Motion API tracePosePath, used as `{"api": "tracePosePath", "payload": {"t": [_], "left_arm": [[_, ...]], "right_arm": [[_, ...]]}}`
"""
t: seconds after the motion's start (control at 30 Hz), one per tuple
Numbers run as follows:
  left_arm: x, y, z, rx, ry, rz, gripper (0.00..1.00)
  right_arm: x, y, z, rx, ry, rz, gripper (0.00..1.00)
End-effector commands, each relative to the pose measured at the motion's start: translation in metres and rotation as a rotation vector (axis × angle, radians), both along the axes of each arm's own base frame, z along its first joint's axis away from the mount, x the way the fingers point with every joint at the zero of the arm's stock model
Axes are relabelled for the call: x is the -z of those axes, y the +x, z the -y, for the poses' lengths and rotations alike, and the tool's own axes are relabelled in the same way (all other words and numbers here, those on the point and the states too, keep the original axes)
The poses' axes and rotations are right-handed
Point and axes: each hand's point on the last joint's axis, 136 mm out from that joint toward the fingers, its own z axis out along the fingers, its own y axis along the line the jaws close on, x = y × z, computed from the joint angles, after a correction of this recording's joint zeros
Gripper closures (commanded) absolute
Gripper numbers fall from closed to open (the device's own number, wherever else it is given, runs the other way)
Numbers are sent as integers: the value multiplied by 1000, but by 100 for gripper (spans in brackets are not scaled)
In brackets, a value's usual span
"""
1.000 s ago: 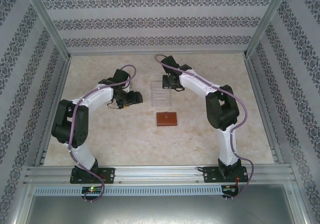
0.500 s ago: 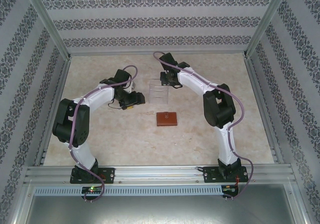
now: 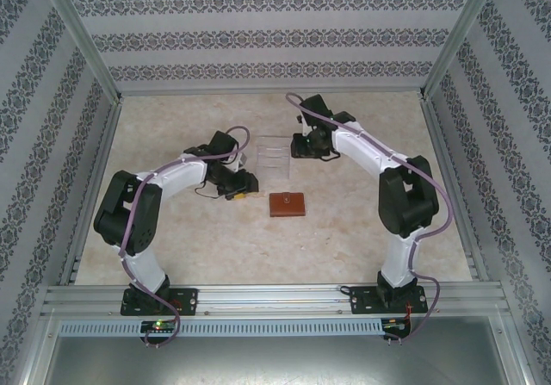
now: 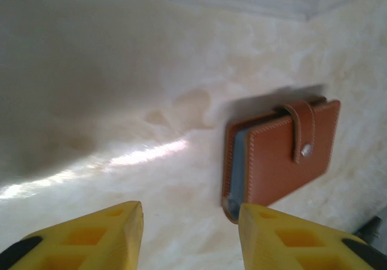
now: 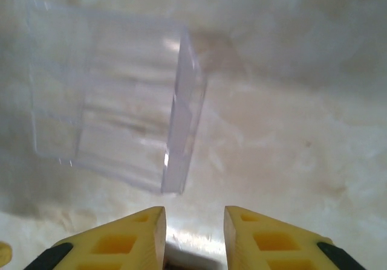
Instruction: Take the credit cards out of the card holder
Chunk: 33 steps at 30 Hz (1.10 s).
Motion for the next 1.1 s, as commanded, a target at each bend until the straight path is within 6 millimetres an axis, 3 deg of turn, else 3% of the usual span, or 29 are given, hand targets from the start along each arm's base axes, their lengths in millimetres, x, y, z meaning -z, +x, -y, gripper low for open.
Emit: {"api": "tracePosePath", "payload": {"t": [0.0,0.17,0.3,0.53,0.77,1.07], "left_arm": [[-7,-25,36,42,-133,-27,57],[11,-69,70,73,-232,-114,63],[17,-82,80,77,-263,-132,65],[19,-78,86,72,-286,-140,65],[30,-65,77,26,-235,-137,68],[26,-37,63,-3,-223,-118,70]], "right_arm": [[19,-24,-9,-97,76,-83,66],[39,-27,-19,-141,149,-126,63],[53,-31,-26,-151,193,-162,64],[71,-56,-18,-119,195,-215,64],[75,-90,-14,-84,220,-261,63],[73,-140,-31,-59,216,-290,61]]}}
